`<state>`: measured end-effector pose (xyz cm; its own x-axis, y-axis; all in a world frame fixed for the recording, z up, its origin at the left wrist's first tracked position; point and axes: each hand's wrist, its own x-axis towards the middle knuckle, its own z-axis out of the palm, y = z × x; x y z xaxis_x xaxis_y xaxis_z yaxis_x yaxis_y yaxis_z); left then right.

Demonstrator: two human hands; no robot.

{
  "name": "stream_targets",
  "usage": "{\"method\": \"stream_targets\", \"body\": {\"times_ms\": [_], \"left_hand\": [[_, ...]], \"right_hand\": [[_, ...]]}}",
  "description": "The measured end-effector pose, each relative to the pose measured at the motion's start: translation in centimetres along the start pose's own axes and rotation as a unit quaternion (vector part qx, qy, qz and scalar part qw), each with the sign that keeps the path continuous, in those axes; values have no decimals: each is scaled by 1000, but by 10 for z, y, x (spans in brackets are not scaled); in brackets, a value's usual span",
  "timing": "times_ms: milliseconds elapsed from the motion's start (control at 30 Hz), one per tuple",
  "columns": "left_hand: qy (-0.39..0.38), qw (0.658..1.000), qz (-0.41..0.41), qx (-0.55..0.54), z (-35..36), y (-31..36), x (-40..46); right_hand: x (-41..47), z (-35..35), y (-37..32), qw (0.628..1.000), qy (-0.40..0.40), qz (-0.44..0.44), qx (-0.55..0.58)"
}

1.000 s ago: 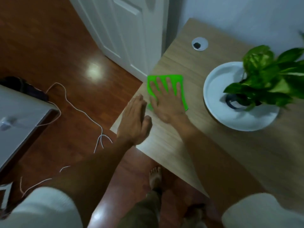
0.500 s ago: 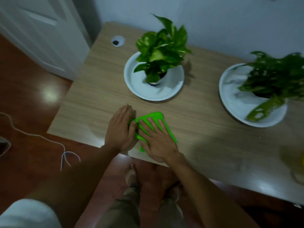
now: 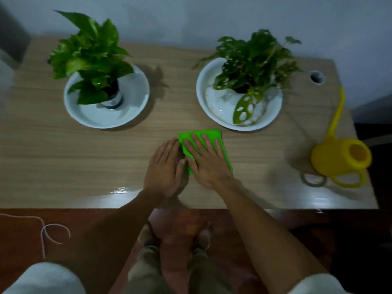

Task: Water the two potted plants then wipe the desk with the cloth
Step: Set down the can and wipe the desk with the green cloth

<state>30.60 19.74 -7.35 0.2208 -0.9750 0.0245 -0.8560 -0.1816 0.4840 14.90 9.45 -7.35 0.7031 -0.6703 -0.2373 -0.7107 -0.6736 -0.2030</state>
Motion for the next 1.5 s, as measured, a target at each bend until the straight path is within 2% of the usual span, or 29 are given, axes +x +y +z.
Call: {"method": "stream_targets", "body": {"times_ms": [267, 433, 667, 1033, 1267, 1500], "left_hand": [[-18, 999, 29, 5, 53, 87, 24], [-17, 1000, 1, 15, 76, 125, 40], [-24, 997, -46, 52, 97, 140, 41], [-8, 994, -60, 91, 103, 144, 45], [-29, 994, -60, 91, 99, 145, 47], [-30, 996, -58, 57, 96, 144, 46]], "right_hand": [[-62, -9, 130, 994, 11, 110, -2], [-58, -24, 185, 980, 39, 191, 30], [-10, -45, 242, 960, 56, 269, 60], [97, -88, 333, 955, 77, 278, 61], [96, -91, 331, 954, 75, 281, 75], [10, -49, 266, 947, 84, 301, 70]]}}
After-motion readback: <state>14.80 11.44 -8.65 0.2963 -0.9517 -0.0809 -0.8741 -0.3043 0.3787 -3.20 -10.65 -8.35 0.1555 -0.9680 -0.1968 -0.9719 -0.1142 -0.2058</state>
